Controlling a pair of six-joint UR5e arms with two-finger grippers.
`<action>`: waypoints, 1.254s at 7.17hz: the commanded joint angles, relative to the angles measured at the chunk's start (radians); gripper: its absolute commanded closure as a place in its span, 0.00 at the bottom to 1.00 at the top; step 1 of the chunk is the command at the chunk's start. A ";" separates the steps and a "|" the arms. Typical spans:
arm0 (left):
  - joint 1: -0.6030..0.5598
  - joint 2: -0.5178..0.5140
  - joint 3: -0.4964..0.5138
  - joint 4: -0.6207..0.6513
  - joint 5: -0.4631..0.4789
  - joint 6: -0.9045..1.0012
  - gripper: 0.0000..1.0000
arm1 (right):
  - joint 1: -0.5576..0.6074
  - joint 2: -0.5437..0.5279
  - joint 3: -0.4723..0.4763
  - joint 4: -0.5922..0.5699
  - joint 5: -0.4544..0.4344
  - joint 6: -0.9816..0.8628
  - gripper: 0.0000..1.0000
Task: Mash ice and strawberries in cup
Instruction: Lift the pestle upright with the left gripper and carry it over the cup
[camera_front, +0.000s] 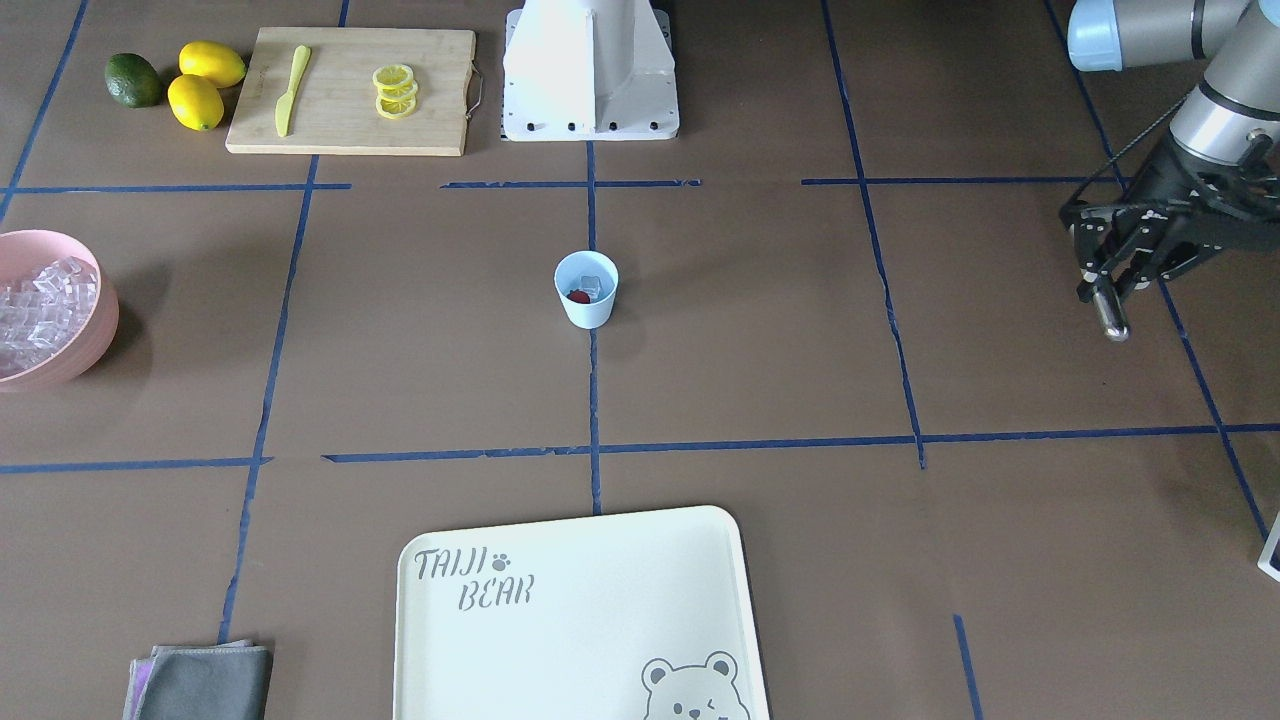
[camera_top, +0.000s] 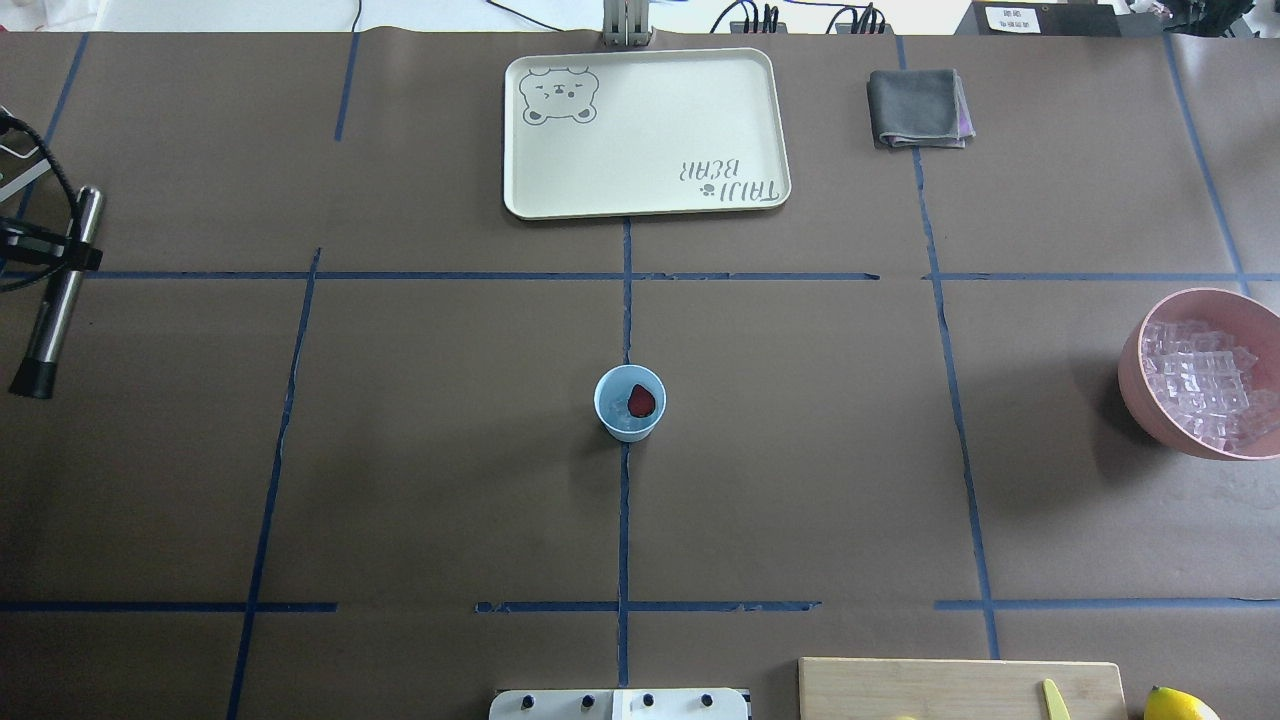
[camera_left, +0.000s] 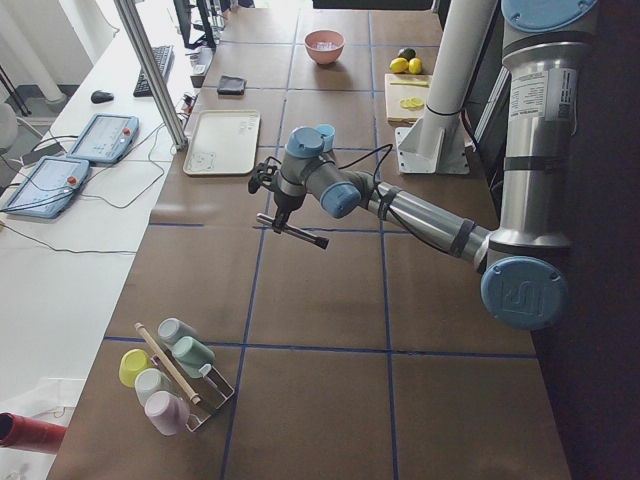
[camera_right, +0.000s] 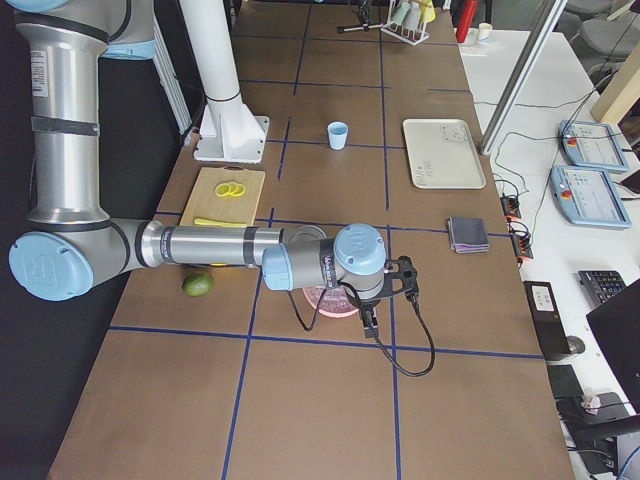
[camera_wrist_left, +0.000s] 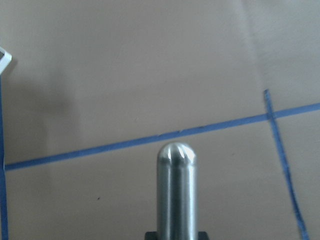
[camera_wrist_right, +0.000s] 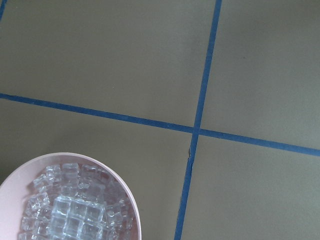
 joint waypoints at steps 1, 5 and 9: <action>0.091 -0.161 -0.034 -0.010 0.146 -0.012 1.00 | 0.001 -0.007 0.032 -0.003 0.001 -0.001 0.01; 0.383 -0.279 -0.143 -0.108 0.612 -0.306 1.00 | 0.001 -0.008 0.028 -0.009 0.001 -0.002 0.01; 0.651 -0.293 -0.119 -0.423 0.950 -0.304 1.00 | 0.001 -0.013 0.023 -0.012 0.001 -0.001 0.01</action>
